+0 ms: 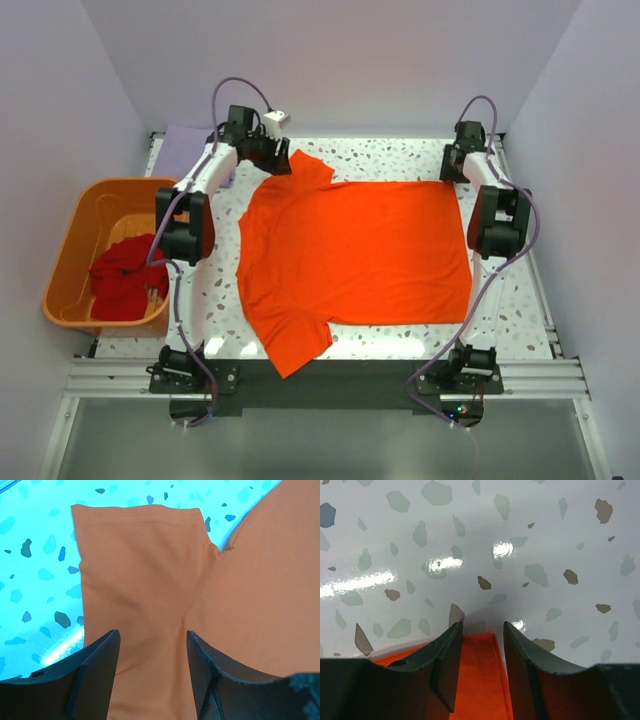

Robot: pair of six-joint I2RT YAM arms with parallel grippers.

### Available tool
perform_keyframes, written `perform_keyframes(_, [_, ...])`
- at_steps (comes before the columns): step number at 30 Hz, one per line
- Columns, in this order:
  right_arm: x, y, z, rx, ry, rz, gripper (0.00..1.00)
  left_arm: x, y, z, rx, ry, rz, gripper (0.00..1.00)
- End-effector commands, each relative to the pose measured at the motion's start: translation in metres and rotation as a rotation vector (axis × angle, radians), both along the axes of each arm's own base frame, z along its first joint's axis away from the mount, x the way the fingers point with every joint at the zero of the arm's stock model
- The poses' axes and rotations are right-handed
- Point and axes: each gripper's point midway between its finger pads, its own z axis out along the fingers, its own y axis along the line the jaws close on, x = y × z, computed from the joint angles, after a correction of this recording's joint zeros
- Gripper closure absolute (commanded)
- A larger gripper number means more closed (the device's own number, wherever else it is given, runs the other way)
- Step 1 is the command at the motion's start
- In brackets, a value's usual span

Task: Fold and stack the t-shirts
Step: Fold the tshirt

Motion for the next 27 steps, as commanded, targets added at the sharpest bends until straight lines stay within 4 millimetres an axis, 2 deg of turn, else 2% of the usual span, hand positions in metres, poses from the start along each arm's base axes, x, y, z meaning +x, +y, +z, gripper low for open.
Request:
perform_keyframes(1, [0.001,0.001,-0.001,0.010,0.023,0.018,0.57,0.011,0.005,0.016,-0.021,-0.037,0.027,0.39])
perform_keyframes(5, [0.004,0.003,0.006,0.041,0.002,0.023,0.57,0.013,0.005,0.017,-0.025,-0.045,0.034,0.39])
perform_keyframes(9, [0.013,0.006,0.039,0.098,-0.089,0.032,0.53,0.013,0.004,0.018,-0.040,-0.037,0.036,0.39])
perform_keyframes(11, [0.016,0.002,0.053,0.100,-0.135,0.027,0.52,0.012,0.003,0.016,-0.043,-0.033,0.036,0.39])
perform_keyframes(12, [0.013,0.001,0.053,0.102,-0.137,0.025,0.51,0.012,0.003,0.016,-0.046,-0.030,0.038,0.39])
perform_keyframes(13, [0.013,-0.003,0.063,0.107,-0.163,0.011,0.50,0.011,0.002,0.017,-0.050,-0.029,0.037,0.39])
perform_keyframes(18, [0.005,-0.017,0.061,0.111,-0.145,-0.007,0.50,0.009,0.001,0.022,-0.060,-0.039,0.036,0.39])
perform_keyframes(27, [-0.004,-0.015,0.042,0.136,-0.082,0.002,0.53,0.007,0.003,0.016,-0.049,-0.031,0.029,0.39])
